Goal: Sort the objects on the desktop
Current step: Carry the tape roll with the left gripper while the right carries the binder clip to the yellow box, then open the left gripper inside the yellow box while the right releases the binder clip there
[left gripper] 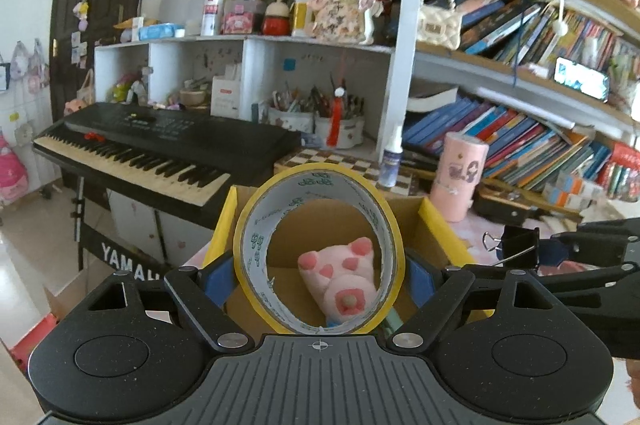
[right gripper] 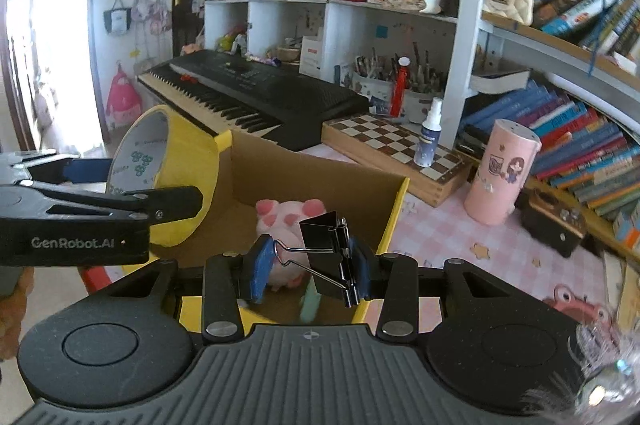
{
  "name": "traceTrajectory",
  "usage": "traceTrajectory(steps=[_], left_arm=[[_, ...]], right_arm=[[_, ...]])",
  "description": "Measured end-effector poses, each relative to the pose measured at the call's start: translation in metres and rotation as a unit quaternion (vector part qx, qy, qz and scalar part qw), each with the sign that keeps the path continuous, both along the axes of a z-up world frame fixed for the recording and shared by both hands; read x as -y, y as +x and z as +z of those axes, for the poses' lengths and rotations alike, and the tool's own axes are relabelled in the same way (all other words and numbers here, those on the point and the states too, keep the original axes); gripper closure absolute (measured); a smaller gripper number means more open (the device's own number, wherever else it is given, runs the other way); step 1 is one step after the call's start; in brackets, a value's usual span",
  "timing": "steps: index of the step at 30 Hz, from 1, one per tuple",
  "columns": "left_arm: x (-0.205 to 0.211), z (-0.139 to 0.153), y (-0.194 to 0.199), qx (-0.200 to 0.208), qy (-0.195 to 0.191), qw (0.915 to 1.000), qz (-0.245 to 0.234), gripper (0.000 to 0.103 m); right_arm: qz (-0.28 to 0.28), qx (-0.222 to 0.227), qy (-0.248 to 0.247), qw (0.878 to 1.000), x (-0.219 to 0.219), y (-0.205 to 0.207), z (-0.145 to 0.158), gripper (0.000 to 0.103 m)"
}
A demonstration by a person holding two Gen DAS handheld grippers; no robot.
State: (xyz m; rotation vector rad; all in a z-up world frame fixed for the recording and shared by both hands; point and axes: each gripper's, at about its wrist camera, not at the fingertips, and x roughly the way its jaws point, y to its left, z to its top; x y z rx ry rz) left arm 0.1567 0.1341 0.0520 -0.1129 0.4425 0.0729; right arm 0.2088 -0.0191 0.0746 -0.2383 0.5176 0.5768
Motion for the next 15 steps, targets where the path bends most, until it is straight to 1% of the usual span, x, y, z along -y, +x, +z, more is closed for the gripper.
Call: traceTrajectory(steps=[6, 15], left_arm=[[0.006, -0.009, 0.026, -0.025, 0.015, 0.9996, 0.003, 0.018], [0.009, -0.026, 0.049, -0.07, 0.022, 0.9973, 0.004, 0.018]], right_arm=[[0.035, 0.006, -0.039, 0.999, -0.005, 0.025, -0.012, 0.065], [0.097, -0.01, -0.09, 0.991, -0.017, 0.055, -0.032, 0.065]])
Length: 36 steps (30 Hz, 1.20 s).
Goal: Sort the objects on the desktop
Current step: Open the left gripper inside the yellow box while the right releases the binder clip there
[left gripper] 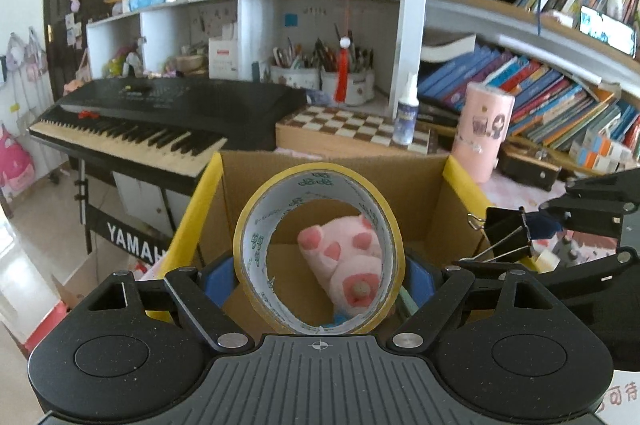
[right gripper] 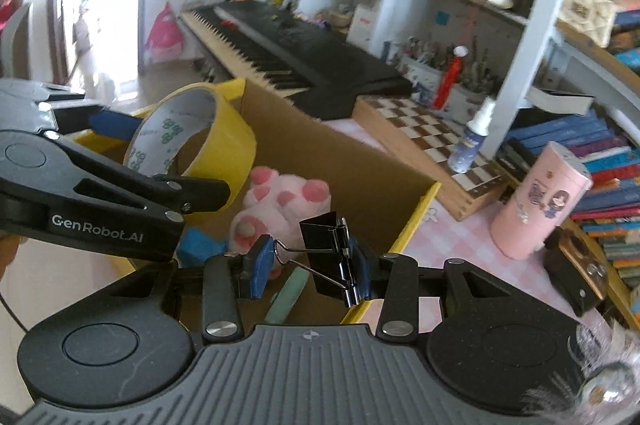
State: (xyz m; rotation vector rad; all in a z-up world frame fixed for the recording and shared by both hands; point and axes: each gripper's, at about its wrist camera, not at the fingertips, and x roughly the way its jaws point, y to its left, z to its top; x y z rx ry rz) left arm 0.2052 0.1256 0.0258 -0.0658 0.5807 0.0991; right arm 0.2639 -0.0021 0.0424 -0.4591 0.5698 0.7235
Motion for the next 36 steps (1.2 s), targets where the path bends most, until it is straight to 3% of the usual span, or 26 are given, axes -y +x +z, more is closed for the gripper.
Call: traceTrajectory(steps=[11, 20, 29, 36], left_arm=[[-0.002, -0.014, 0.021, -0.051, -0.008, 0.9987, 0.002, 0.018], [-0.004, -0.019, 0.026, -0.063, -0.026, 0.9976, 0.01, 0.017], [-0.002, -0.001, 0.015, -0.007, -0.013, 0.9998, 0.015, 0.011], [-0.003, 0.01, 0.005, 0.025, -0.023, 0.9986, 0.04, 0.011]], right_arm=[[0.062, -0.033, -0.047, 0.996, -0.015, 0.025, -0.019, 0.064], [0.092, -0.061, -0.06, 0.992, -0.023, 0.037, -0.025, 0.064], [0.099, -0.064, -0.062, 0.991, -0.024, 0.04, -0.026, 0.063], [0.085, -0.065, -0.032, 0.994, -0.017, 0.037, -0.019, 0.051]])
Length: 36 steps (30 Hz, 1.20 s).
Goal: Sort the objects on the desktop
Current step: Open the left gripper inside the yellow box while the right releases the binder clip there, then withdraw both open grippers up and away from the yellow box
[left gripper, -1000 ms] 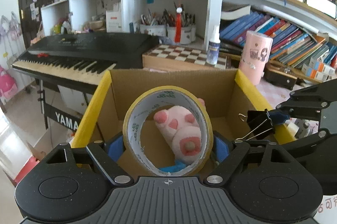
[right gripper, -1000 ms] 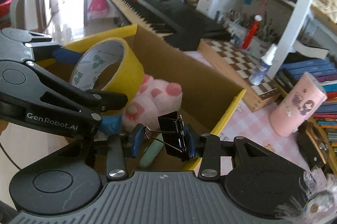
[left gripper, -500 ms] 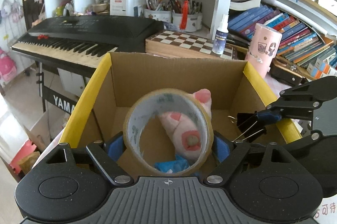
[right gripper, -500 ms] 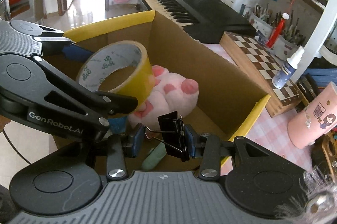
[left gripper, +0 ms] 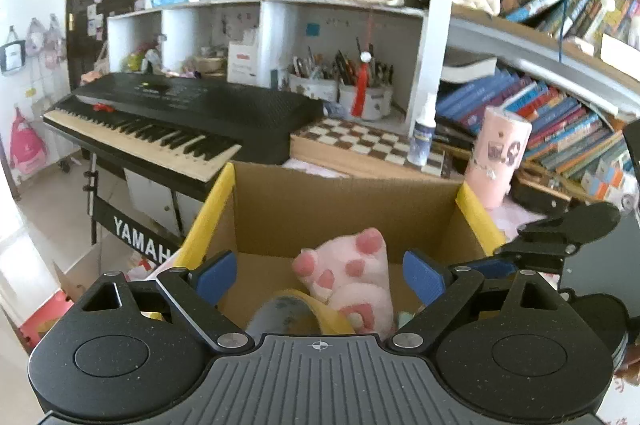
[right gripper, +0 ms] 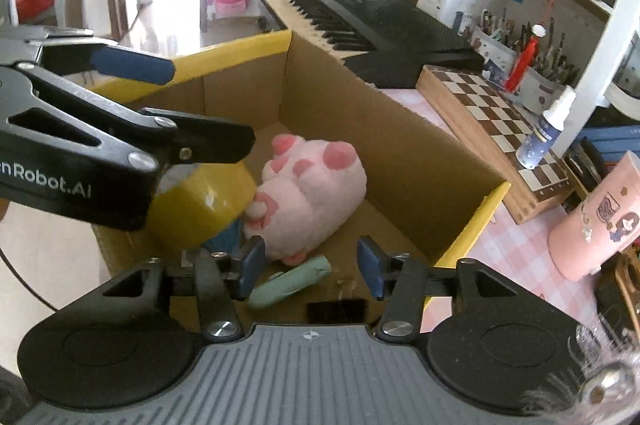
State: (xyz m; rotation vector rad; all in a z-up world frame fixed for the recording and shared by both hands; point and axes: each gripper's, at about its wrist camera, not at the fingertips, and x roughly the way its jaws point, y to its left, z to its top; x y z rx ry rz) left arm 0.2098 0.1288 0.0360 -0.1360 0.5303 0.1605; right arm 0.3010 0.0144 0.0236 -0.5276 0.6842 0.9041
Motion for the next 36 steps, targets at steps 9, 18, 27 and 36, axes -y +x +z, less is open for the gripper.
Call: traceTrajectory(steps=[9, 18, 27, 36], left_arm=[[-0.002, 0.006, -0.024, 0.015, -0.012, 0.9996, 0.02, 0.011], [0.0, 0.008, -0.055, 0.027, -0.021, 0.9994, 0.011, 0.011], [0.006, 0.004, -0.088, 0.024, -0.024, 0.9993, -0.014, 0.011], [-0.001, 0.005, -0.132, 0.02, -0.025, 0.9994, 0.011, 0.011]], right_arm=[[-0.073, 0.02, 0.051, 0.996, 0.026, -0.021, 0.021, 0.052], [-0.158, 0.04, 0.098, 0.982, 0.06, -0.059, 0.04, 0.052], [-0.217, 0.049, 0.11, 0.969, 0.075, -0.1, 0.04, 0.052], [-0.306, 0.052, 0.14, 0.94, 0.09, -0.154, 0.034, 0.052]])
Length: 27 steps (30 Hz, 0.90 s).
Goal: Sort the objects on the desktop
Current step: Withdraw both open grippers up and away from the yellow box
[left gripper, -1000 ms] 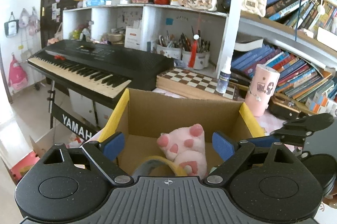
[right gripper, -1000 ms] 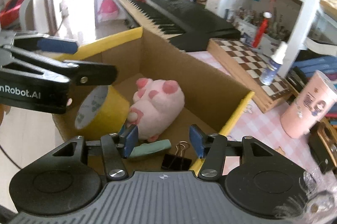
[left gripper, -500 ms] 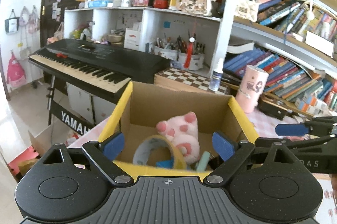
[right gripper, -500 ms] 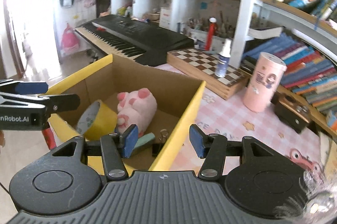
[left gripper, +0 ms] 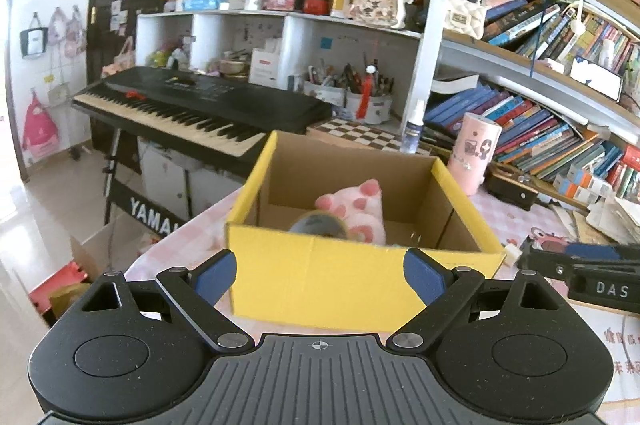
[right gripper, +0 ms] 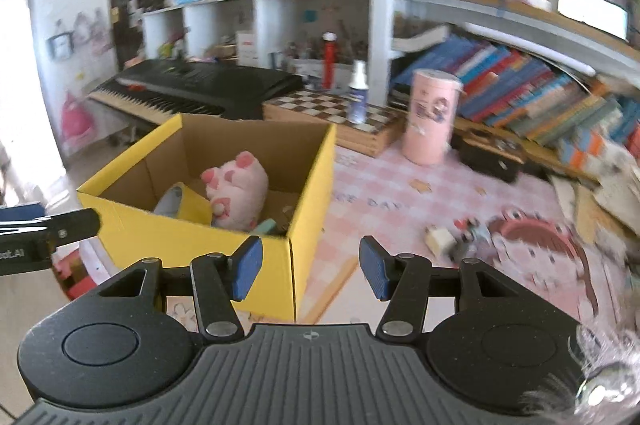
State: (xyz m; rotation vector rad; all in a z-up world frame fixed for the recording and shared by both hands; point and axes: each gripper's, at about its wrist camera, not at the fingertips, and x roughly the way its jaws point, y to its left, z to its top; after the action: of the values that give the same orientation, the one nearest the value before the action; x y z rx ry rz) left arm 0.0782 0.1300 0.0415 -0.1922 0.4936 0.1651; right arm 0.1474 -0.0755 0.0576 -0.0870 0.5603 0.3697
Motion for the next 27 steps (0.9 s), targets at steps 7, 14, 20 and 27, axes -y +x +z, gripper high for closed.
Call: traceTrajectory(steps=[7, 14, 20, 27], left_arm=[[0.0, -0.006, -0.03, -0.008, 0.0, 1.0, 0.0, 0.011], [0.002, -0.014, -0.055, -0.019, 0.003, 0.9998, -0.005, 0.011], [0.007, -0.021, -0.069, -0.03, 0.013, 0.9993, -0.016, 0.011], [0.01, -0.024, -0.082, -0.036, 0.013, 0.9988, -0.03, 0.011]], right_arm=[[-0.035, -0.025, 0.001, 0.999, 0.003, -0.043, -0.018, 0.052], [-0.035, -0.037, -0.009, 0.999, -0.005, -0.08, -0.033, 0.052], [-0.036, -0.04, -0.01, 0.999, -0.007, -0.098, -0.036, 0.052], [-0.049, -0.046, -0.007, 0.998, -0.003, -0.113, -0.039, 0.052]])
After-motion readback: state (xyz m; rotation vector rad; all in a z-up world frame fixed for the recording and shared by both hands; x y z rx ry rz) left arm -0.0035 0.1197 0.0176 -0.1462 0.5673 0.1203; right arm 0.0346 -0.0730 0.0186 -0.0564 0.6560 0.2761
